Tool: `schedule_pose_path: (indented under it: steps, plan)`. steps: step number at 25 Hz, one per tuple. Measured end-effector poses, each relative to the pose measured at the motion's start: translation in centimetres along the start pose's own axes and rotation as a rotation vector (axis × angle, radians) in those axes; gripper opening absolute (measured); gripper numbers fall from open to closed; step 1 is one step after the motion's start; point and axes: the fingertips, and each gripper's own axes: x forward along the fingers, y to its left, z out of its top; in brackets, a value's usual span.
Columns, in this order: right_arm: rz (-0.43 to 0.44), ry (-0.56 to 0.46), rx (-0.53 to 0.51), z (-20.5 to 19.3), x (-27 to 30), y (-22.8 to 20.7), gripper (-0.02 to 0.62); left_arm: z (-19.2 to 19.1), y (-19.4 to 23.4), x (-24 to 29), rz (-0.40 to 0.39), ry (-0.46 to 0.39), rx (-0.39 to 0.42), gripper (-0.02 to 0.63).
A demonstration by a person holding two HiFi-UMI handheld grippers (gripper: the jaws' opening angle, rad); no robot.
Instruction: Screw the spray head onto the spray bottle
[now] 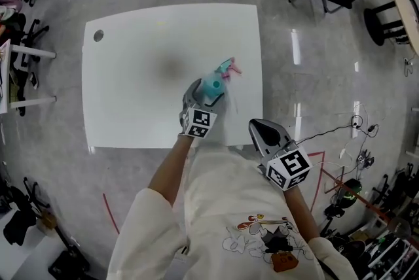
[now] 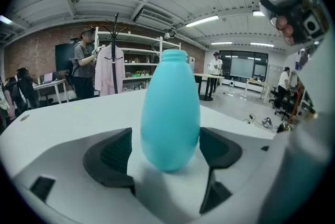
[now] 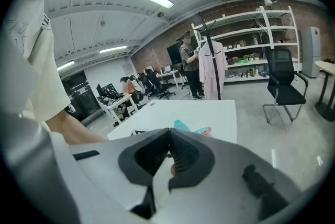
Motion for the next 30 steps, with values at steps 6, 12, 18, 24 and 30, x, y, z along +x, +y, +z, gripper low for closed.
schedule_pose_path:
  steps: [6,12,18,24,30]
  plan:
    - [-0.03,0.025,0.047,-0.3,1.9,-0.8,0.008,0.3,0.2,1.3,-0.044,-0.062,0.005,0.387]
    - [-0.049,0.049,0.06,-1.3,4.3,-1.3,0.008,-0.2,-0.3,1.9,-0.095,-0.056,0.019,0.385]
    - [-0.075,0.099,0.052,-2.6,7.7,-2.4,0.008,-0.5,-0.1,2.0,-0.079,-0.019,0.034,0.385]
    - [-0.042,0.227,0.282,-3.8,12.5,-7.0,0.014,-0.6,0.2,1.8,-0.09,-0.018,0.039,0.383]
    - [-0.055,0.468,0.371,-4.5,18.9,-11.2,0.102,-1.7,0.9,0.7,-0.071,0.009,0.033,0.383]
